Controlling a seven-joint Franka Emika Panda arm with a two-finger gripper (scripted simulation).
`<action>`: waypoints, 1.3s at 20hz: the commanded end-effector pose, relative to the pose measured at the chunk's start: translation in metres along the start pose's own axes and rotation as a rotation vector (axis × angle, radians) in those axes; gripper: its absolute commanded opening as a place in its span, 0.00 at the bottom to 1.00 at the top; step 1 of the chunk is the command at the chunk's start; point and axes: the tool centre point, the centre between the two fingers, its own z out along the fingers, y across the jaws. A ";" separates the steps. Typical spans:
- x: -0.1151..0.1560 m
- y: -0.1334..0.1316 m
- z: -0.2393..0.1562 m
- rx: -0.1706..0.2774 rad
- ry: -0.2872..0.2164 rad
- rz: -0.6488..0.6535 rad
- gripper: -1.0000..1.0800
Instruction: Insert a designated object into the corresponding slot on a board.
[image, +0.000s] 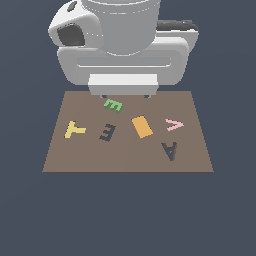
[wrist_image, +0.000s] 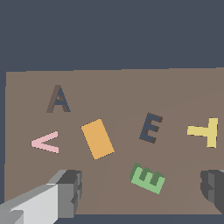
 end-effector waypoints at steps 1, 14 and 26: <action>0.000 0.000 0.000 0.000 0.000 0.000 0.96; -0.010 0.000 0.013 0.001 -0.003 -0.116 0.96; -0.036 0.004 0.048 0.002 -0.011 -0.425 0.96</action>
